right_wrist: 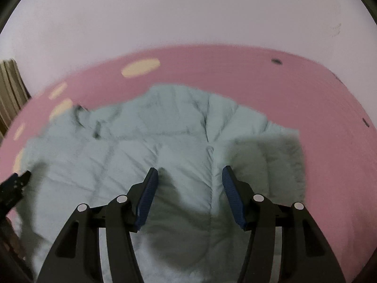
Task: Fold large clothes
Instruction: 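Move both tools to the jacket hem, fingers open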
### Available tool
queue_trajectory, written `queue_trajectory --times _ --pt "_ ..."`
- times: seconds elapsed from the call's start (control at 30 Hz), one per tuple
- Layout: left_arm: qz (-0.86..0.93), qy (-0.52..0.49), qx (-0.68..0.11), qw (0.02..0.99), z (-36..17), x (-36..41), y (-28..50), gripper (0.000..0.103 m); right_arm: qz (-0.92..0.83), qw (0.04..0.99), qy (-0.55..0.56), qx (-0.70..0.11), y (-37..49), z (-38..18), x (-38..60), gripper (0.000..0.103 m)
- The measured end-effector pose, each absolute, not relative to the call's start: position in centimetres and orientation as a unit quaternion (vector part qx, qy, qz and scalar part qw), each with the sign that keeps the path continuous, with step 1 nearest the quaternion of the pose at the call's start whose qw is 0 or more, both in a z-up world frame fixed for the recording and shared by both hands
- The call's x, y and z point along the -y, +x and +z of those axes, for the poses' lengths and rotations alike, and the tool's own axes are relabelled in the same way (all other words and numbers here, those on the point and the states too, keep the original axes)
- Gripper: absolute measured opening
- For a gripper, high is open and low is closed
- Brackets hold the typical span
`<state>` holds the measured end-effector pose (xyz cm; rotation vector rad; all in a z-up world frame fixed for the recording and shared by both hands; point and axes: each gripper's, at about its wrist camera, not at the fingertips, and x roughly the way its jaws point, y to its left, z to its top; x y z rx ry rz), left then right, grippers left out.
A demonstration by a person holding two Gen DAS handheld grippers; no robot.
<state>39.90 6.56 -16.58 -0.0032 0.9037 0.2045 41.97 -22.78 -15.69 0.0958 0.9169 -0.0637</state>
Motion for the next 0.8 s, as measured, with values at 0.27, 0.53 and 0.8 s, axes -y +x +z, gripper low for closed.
queue_trajectory --times 0.27,0.53,0.8 --pt "0.102 0.003 -0.446 0.889 -18.5 -7.0 40.2 0.076 -0.027 0.890 0.039 -0.454 41.9 -18.5 22.7 0.057" --pt "0.078 -0.022 -0.410 0.909 -14.7 -5.2 36.4 0.075 -0.032 0.903 0.048 -0.425 37.9 -15.0 23.1 0.057" --pt "0.070 -0.014 -0.448 0.891 -18.3 -3.6 37.3 0.077 -0.033 0.893 0.034 -0.448 37.6 -18.5 23.6 0.060"
